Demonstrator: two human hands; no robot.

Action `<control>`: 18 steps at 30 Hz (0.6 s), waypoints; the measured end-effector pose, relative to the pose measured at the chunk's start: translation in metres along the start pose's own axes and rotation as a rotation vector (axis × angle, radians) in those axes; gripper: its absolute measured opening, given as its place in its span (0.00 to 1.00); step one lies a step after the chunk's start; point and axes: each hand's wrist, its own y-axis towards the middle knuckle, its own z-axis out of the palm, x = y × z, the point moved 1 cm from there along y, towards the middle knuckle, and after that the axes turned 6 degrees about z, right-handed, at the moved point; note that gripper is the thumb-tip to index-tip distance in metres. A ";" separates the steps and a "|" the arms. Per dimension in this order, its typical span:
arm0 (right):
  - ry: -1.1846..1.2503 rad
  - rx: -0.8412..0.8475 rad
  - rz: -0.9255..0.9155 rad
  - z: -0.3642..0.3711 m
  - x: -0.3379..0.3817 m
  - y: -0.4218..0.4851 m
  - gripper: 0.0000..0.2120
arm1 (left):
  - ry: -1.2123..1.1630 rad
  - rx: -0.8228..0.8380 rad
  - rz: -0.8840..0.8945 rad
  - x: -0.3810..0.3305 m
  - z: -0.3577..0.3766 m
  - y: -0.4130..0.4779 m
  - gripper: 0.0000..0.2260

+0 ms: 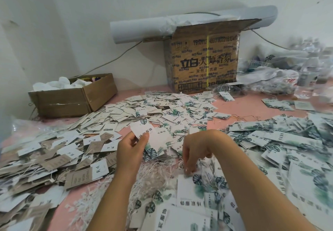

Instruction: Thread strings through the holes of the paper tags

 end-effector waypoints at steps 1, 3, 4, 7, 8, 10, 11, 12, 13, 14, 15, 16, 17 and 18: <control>0.001 0.007 0.005 0.000 0.001 -0.001 0.04 | 0.002 0.009 -0.001 0.000 0.000 0.000 0.11; 0.041 -0.073 0.013 0.000 0.003 -0.001 0.05 | 0.028 0.027 0.012 0.000 0.002 0.000 0.07; 0.069 -0.166 0.013 -0.002 0.003 0.000 0.06 | 0.032 0.034 0.018 0.000 0.002 0.000 0.04; 0.161 -0.420 -0.030 -0.008 0.004 -0.003 0.11 | 0.049 0.044 0.014 -0.001 0.004 0.000 0.03; 0.197 -0.457 -0.055 -0.009 0.006 -0.005 0.13 | 0.056 0.048 0.013 -0.002 0.004 0.000 0.05; 0.279 -0.515 -0.113 -0.011 0.009 -0.011 0.13 | 0.059 0.067 0.015 -0.002 0.003 0.000 0.08; 0.319 -0.553 -0.148 -0.012 0.011 -0.013 0.12 | 0.054 0.084 0.019 -0.003 0.003 0.000 0.10; 0.350 -0.594 -0.181 -0.013 0.013 -0.016 0.10 | 0.046 0.101 0.022 -0.005 0.004 -0.001 0.12; 0.374 -0.634 -0.211 -0.015 0.015 -0.017 0.07 | 0.035 0.116 0.022 -0.007 0.005 -0.001 0.14; 0.403 -0.664 -0.235 -0.016 0.016 -0.019 0.04 | 0.021 0.130 0.019 -0.008 0.006 -0.001 0.16; 0.440 -0.681 -0.259 -0.018 0.018 -0.021 0.02 | 0.003 0.142 0.017 -0.011 0.007 -0.002 0.16; 0.474 -0.688 -0.284 -0.019 0.019 -0.023 0.03 | -0.014 0.152 0.016 -0.013 0.008 -0.002 0.16; 0.498 -0.685 -0.310 -0.020 0.021 -0.024 0.05 | -0.026 0.160 0.017 -0.016 0.009 -0.003 0.16; 0.515 -0.679 -0.338 -0.020 0.022 -0.026 0.06 | -0.031 0.163 0.022 -0.018 0.009 -0.004 0.15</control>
